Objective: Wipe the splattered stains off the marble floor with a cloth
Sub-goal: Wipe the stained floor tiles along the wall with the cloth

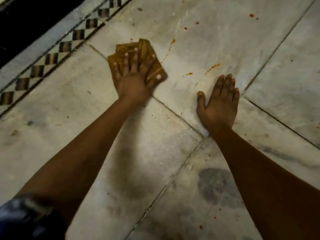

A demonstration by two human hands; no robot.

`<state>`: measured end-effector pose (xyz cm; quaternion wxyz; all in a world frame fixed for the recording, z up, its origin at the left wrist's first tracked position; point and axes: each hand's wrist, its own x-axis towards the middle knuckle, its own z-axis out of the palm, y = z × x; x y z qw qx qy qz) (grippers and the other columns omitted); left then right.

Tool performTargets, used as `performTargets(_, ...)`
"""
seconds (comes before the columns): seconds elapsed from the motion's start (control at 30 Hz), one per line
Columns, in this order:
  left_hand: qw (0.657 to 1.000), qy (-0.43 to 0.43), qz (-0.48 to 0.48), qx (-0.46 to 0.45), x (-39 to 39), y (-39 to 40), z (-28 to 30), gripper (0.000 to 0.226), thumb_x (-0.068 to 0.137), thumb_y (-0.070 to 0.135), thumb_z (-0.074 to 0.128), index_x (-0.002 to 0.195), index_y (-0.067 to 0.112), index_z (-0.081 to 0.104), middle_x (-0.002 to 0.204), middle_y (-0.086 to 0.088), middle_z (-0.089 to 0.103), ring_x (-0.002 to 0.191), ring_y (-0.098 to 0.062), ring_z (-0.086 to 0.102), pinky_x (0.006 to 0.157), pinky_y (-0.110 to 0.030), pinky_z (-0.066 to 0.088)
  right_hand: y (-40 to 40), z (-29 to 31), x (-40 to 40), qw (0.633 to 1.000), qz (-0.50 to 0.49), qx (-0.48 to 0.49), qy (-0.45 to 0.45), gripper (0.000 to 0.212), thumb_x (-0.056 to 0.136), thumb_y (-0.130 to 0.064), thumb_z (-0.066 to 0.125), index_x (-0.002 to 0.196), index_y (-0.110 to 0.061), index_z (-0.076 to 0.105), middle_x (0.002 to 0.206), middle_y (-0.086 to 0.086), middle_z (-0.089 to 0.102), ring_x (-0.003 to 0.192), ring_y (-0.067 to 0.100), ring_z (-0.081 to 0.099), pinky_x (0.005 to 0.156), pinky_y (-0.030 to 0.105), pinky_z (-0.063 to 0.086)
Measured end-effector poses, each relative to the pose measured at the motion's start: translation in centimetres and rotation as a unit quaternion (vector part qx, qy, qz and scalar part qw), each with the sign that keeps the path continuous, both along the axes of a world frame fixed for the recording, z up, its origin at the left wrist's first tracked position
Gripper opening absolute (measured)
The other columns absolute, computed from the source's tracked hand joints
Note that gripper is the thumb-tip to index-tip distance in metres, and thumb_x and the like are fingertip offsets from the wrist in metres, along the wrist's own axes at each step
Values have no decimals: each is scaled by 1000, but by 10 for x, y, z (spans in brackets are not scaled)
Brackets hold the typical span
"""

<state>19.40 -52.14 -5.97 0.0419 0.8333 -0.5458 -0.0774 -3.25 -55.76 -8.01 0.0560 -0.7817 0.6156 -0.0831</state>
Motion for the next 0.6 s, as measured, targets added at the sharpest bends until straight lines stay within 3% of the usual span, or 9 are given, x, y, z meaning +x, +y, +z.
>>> performTargets(0.1, 999, -7, -48, -3, 18, 26, 2, 66, 85, 71, 25, 145, 48, 11, 159, -3, 1, 146, -29, 0, 114, -52, -2, 0, 1, 1, 1000, -5, -2, -11, 77, 91, -50, 22, 148, 0, 14, 155, 21, 13, 145, 31, 11, 117, 40, 4)
performTargets(0.27, 996, 19, 79, 32, 56, -33, 6, 69, 85, 74, 25, 146, 47, 7, 159, -4, -7, 145, -30, -9, 114, -54, -7, 0, -1, 1, 1000, -10, -10, -15, 78, 89, -52, 19, 148, -1, 14, 155, 21, 14, 145, 31, 12, 117, 40, 4)
performTargets(0.37, 993, 31, 93, 70, 59, -83, 11, 71, 86, 74, 22, 147, 44, 1, 158, -5, -12, 144, -31, -13, 113, -56, -9, -1, -3, 1, 1000, -9, -8, -10, 78, 89, -52, 20, 148, -1, 13, 156, 20, 12, 145, 30, 9, 117, 39, 2)
performTargets(0.47, 996, 12, 17, 88, 42, -89, 16, 70, 88, 71, 22, 147, 41, -1, 158, -5, -12, 144, -31, -13, 112, -54, -11, -1, -1, 1, 1000, -8, -10, -8, 79, 89, -52, 18, 148, -1, 13, 156, 20, 12, 145, 30, 10, 117, 40, 3)
performTargets(0.6, 990, 1, -125, 68, 36, -33, 10, 76, 77, 79, 17, 145, 48, 0, 159, 1, -9, 145, -25, -11, 113, -50, -10, 0, 0, 2, 1000, -11, -7, -15, 79, 88, -52, 18, 148, -1, 14, 155, 20, 14, 145, 31, 12, 117, 41, 5)
